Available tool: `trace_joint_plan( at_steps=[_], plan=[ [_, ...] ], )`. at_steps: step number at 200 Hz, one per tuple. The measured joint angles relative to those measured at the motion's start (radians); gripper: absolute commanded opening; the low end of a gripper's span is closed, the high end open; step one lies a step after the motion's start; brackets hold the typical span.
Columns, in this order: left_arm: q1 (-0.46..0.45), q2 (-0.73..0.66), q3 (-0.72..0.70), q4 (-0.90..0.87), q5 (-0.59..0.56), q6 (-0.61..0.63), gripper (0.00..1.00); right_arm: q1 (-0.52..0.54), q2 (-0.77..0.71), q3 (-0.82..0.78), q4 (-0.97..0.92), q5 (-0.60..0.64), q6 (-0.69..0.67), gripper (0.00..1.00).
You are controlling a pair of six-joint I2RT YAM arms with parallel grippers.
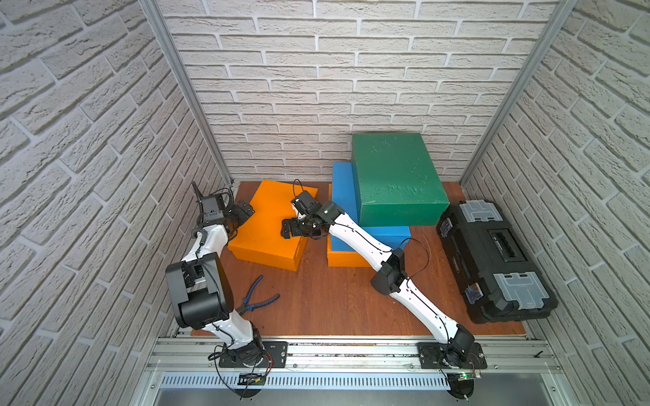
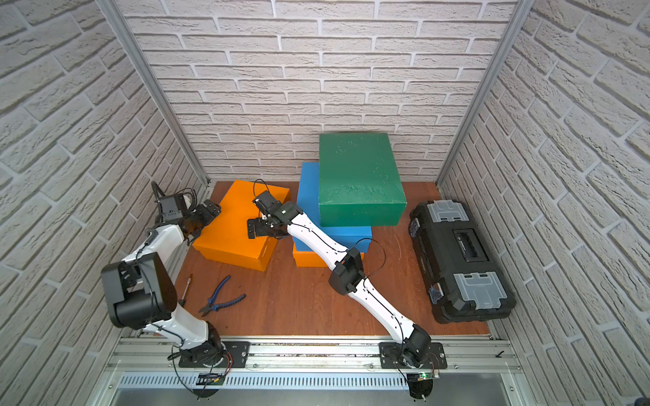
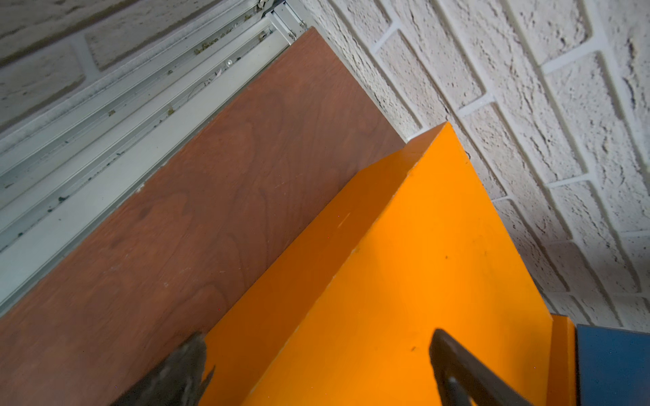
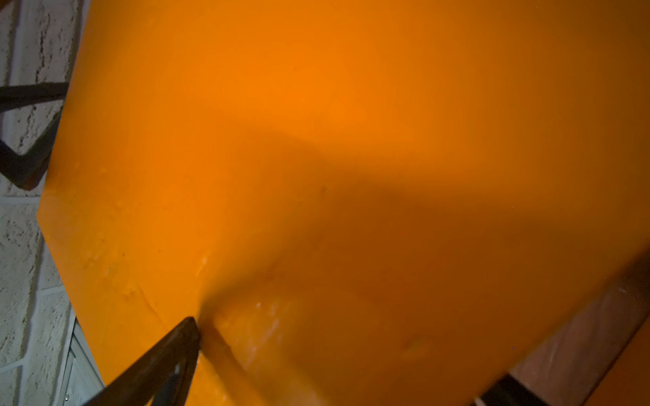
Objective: Stack the shoeboxes
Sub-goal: Pick up the shoebox from the corner of the board.
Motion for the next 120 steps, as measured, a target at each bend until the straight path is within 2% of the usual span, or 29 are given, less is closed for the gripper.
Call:
trace_joint_plan(
  at_steps=[30, 71, 98, 120],
  plan=[
    [-0.011, -0.063, -0.050, -0.036, -0.019, -0.018, 0.98, -0.010, 0.000, 0.000, 0.009, 0.011, 0.010, 1.00],
    [-0.024, -0.145, -0.084, -0.170, -0.053, -0.032, 0.98, -0.013, 0.000, 0.000, 0.019, 0.023, 0.013, 0.99],
    [-0.025, -0.145, -0.080, -0.198, -0.061, -0.033, 0.98, -0.011, 0.000, 0.000, 0.022, 0.024, 0.012, 0.99],
    [-0.023, -0.094, -0.056, -0.196, -0.058, -0.038, 0.98, -0.011, 0.000, 0.000, 0.021, 0.027, 0.009, 0.99]
  ],
)
